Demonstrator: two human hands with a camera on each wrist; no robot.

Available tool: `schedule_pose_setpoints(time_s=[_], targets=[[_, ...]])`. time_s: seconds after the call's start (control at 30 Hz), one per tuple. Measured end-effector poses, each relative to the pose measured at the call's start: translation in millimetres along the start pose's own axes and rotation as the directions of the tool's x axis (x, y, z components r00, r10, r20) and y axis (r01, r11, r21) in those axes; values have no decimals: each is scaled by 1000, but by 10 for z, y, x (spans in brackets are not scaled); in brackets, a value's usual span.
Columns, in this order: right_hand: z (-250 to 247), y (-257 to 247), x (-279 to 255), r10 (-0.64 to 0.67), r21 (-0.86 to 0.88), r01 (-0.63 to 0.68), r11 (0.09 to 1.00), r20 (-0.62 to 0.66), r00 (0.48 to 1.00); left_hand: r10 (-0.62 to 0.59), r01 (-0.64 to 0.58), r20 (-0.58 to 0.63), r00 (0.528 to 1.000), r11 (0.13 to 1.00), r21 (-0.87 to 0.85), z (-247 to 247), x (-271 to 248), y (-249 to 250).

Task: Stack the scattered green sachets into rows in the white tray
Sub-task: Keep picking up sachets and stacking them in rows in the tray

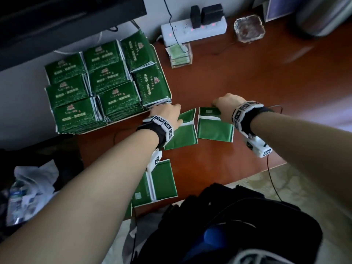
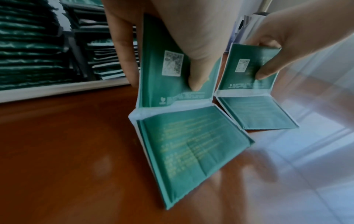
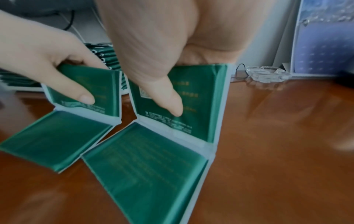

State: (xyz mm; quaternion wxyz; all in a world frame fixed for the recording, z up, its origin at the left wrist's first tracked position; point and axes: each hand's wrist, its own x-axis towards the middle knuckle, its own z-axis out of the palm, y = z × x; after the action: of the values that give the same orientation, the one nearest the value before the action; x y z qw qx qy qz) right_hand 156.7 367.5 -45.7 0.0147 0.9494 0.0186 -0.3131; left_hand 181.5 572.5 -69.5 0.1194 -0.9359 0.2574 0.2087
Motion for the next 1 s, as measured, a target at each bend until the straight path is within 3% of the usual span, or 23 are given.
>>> schedule_pose_setpoints(time_s=[0.2, 0.33, 0.43, 0.7, 1.0], targets=[[39, 75, -130, -93, -162, 88, 983, -25, 995, -76, 56, -126, 989, 987, -152, 140, -152, 123], [418, 64, -204, -151, -108, 152, 982, 16, 988, -51, 33, -51, 997, 953, -301, 408, -412, 300], [809, 60, -311, -165, -65, 170, 983, 79, 983, 5, 17, 69, 998, 951, -309, 707, -592, 494], [1644, -19, -771, -181, -37, 178, 983, -178, 967, 3, -12, -35, 999, 965, -261, 1248, -1073, 1121], [2333, 77, -1449, -206, -55, 198, 979, -273, 940, -70, 44, -115, 991, 975, -216, 1662, -1750, 1840]])
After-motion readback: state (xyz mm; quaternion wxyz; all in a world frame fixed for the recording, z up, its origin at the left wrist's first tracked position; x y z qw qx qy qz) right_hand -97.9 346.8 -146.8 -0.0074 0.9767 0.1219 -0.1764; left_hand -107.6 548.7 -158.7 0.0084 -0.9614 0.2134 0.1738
